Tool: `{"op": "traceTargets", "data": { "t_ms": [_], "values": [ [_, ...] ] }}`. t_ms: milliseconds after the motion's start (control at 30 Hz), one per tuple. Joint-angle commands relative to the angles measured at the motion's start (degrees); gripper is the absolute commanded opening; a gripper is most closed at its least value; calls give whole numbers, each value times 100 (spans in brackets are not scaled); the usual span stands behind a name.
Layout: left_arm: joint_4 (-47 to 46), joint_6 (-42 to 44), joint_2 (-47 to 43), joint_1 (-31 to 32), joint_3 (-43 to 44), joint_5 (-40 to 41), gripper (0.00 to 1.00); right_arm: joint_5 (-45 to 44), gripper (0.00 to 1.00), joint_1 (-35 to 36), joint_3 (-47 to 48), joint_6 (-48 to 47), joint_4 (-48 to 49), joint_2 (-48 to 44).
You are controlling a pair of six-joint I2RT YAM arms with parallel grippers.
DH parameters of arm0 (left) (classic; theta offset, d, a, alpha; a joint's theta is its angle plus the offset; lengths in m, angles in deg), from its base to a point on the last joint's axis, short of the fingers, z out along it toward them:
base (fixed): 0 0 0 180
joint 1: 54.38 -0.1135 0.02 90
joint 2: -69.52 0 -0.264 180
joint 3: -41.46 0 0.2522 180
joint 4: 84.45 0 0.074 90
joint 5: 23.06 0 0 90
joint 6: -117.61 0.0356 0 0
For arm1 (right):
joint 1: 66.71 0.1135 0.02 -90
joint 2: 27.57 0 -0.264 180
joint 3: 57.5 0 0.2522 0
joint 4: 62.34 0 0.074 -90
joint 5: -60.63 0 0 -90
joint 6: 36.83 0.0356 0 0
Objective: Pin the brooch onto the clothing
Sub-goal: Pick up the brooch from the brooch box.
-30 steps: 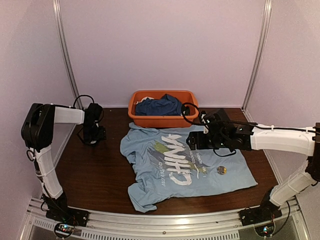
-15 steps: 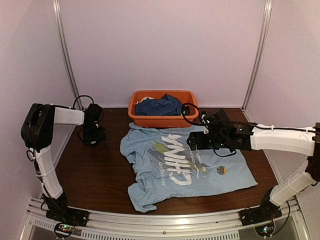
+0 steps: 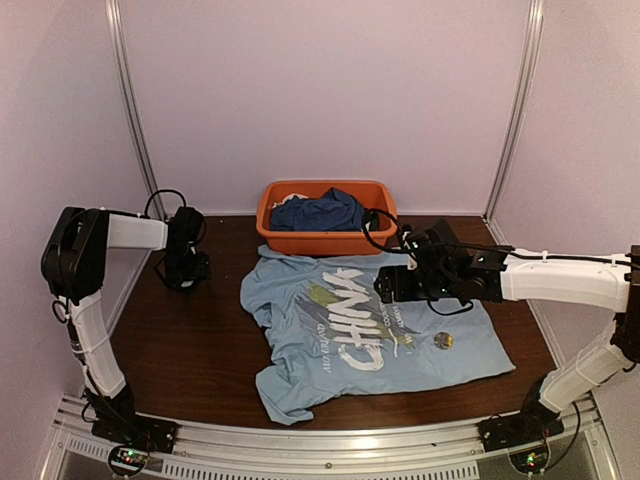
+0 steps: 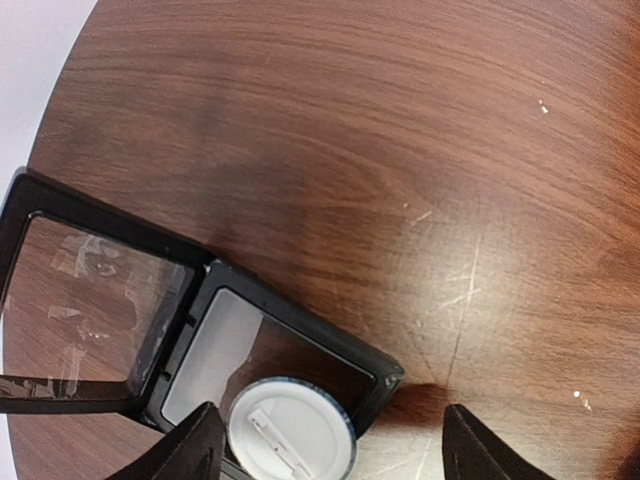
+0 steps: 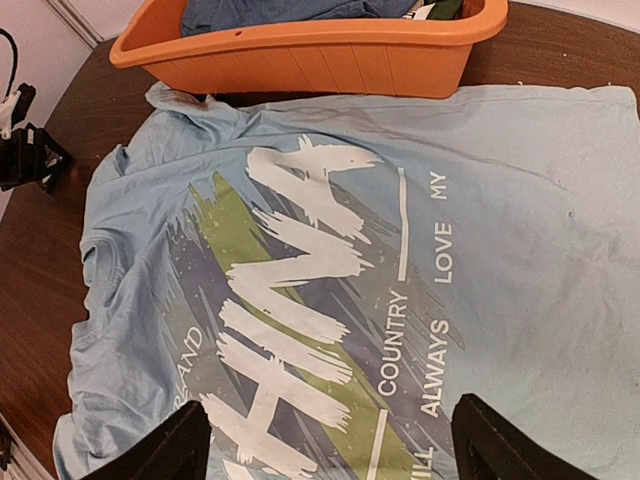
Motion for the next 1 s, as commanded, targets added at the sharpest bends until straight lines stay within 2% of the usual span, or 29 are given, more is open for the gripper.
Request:
{"op": "traceTargets", "data": {
  "t_ms": [0, 600, 967],
  "values": [
    [-91, -79, -184, -74, -61, 176, 77, -129, 85, 36, 35, -57, -104, 46],
    [-200, -48, 112, -83, -33, -138, 72, -133, 85, 52, -55, -10, -50, 63],
    [-315, -109, 27, -83, -151, -33, 76, -136, 85, 70, -64, 5, -33, 81]
  ]
}}
